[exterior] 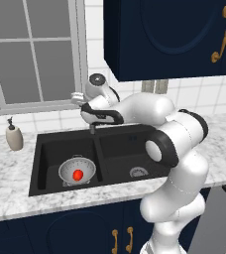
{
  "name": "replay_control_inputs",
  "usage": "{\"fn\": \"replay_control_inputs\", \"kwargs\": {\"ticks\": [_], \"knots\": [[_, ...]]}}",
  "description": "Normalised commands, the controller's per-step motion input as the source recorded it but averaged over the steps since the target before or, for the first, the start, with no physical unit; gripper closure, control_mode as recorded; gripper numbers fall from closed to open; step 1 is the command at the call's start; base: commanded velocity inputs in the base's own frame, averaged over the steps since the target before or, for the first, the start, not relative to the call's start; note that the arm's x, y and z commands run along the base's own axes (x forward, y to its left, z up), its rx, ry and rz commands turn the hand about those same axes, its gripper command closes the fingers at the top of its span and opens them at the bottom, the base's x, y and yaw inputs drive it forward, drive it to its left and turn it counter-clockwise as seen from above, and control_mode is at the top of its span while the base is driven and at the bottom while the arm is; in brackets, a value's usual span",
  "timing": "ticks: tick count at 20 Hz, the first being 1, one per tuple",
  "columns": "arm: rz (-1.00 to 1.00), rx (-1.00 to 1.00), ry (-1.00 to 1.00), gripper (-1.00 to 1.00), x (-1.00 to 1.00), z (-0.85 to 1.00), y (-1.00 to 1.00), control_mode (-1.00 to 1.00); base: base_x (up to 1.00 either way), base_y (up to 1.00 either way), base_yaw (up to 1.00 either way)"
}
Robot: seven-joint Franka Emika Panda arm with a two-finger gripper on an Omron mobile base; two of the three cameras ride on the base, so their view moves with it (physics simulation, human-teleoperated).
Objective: Put the colander in the sink, put the apple in the colander, and turn on the sink faucet and pour water over the colander.
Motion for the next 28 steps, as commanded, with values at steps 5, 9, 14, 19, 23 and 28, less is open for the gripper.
{"fn": "replay_control_inputs", "kwargs": {"ticks": [5,9,14,19,23,28], "knots": [[0.00,0.00,0.01,-1.00,0.33,0.00,0.10,-1.00,0.00,0.00,0.00],[0.00,0.00,0.06,-1.00,0.33,0.00,0.10,-1.00,0.00,0.00,0.00],[0.00,0.00,0.04,-1.00,0.35,0.00,0.12,-1.00,0.00,0.00,0.00],[0.00,0.00,0.01,-1.00,0.32,0.00,0.19,-1.00,0.00,0.00,0.00],[0.00,0.00,0.00,-1.00,0.05,0.00,0.04,-1.00,0.00,0.00,0.00],[0.00,0.00,0.00,-1.00,-0.02,0.00,0.00,-1.00,0.00,0.00,0.00]]}}
